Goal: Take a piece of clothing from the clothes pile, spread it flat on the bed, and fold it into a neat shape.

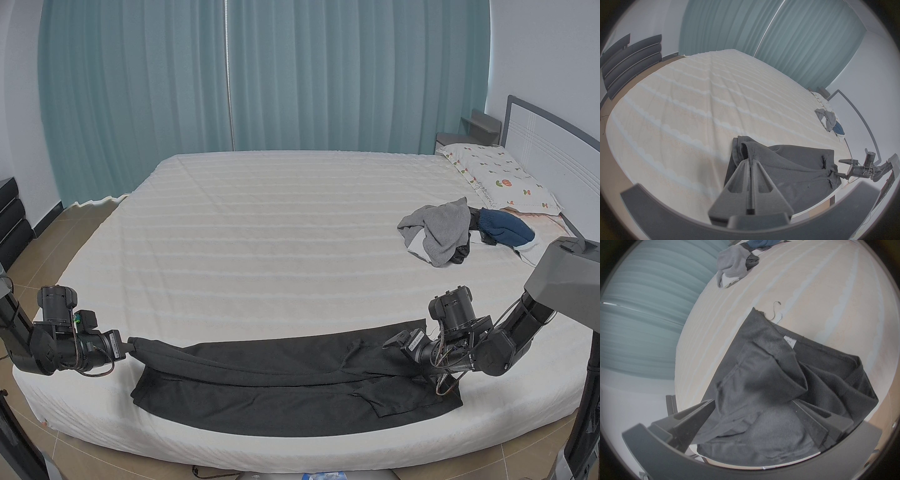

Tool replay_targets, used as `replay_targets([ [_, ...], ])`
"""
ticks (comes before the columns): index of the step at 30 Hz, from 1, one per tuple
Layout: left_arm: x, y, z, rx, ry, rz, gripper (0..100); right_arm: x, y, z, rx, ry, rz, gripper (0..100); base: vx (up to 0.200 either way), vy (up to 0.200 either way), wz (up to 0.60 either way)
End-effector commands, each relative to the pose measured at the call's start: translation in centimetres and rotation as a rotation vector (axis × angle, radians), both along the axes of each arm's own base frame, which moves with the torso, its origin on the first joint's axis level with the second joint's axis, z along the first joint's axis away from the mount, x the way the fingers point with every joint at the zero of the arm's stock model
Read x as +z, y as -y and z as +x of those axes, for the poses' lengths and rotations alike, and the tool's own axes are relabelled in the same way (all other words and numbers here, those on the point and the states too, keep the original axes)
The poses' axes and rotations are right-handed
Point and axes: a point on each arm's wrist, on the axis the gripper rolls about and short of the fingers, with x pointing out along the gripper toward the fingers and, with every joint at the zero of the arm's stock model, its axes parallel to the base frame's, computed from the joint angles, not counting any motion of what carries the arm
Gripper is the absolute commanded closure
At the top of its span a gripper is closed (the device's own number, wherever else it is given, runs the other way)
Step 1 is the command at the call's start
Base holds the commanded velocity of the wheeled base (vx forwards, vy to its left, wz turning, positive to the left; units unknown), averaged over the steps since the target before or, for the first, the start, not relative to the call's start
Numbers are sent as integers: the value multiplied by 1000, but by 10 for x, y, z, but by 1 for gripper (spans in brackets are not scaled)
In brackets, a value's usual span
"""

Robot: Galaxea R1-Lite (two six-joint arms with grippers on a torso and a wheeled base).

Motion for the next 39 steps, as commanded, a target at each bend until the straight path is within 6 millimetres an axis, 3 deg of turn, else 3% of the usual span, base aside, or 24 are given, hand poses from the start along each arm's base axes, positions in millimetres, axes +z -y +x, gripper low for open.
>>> replay_targets([
  [1,0,0,0,1,-1,0,100,-7,0,5,-11,-12,-6,0,0,0,0],
  [2,0,0,0,1,-1,0,100,-9,0,5,-11,-18,-8,0,0,0,0],
  [3,0,0,0,1,-1,0,100,-10,0,5,-12,-20,-11,100,0,0,0],
  [11,0,0,0,2,0,2,100,-11,0,7,-27,-11,-24,100,0,0,0],
  [18,2,-1,4,3,14,4,100,1,3,15,-44,30,-9,100,0,0,0],
  [27,21,-2,33,59,96,-61,100,37,22,69,-119,213,-11,100,0,0,0],
  [31,25,-9,61,73,147,-54,100,58,21,90,-96,298,-28,100,0,0,0],
  [39,24,-12,88,115,183,-28,100,53,13,123,-50,363,-73,100,0,0,0],
])
